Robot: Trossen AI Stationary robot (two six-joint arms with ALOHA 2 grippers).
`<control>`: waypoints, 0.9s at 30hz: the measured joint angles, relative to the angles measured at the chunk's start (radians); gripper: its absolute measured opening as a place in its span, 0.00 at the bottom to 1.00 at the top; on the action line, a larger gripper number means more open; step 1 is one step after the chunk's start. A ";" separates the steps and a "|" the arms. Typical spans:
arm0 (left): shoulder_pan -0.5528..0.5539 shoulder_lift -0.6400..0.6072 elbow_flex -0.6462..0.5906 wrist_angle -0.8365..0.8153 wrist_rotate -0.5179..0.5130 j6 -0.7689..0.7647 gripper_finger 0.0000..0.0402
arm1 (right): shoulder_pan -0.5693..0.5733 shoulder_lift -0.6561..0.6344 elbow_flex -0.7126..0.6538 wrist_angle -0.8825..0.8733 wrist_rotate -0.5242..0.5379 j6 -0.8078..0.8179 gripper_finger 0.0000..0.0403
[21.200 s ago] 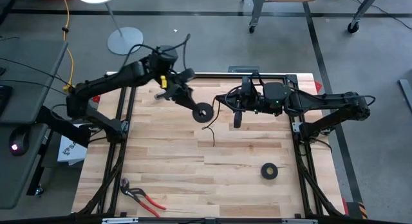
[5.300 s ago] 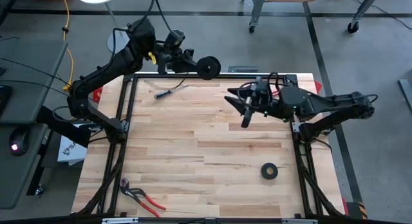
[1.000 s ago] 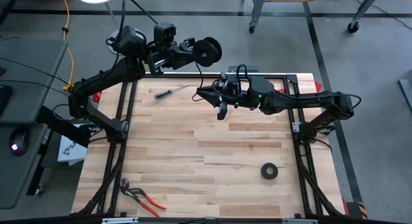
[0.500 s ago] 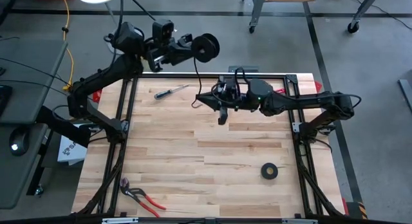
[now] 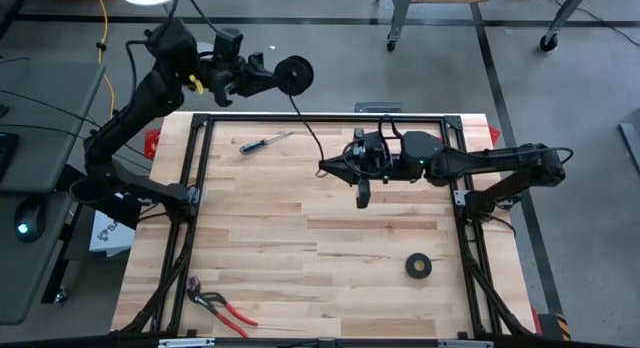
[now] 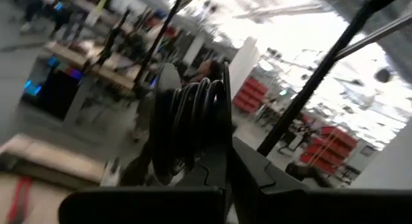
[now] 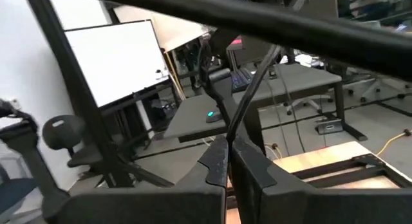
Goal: Coil cords
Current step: Coil the black wire on the black spool
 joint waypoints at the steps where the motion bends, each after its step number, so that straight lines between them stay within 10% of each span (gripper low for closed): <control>1: 0.004 -0.006 0.000 -0.041 -0.001 0.014 0.00 | 0.003 -0.008 0.000 -0.015 -0.002 0.000 0.00; 27: 0.009 -0.043 0.000 -0.675 0.020 0.202 0.00 | 0.068 -0.136 0.000 -0.340 0.017 0.061 0.00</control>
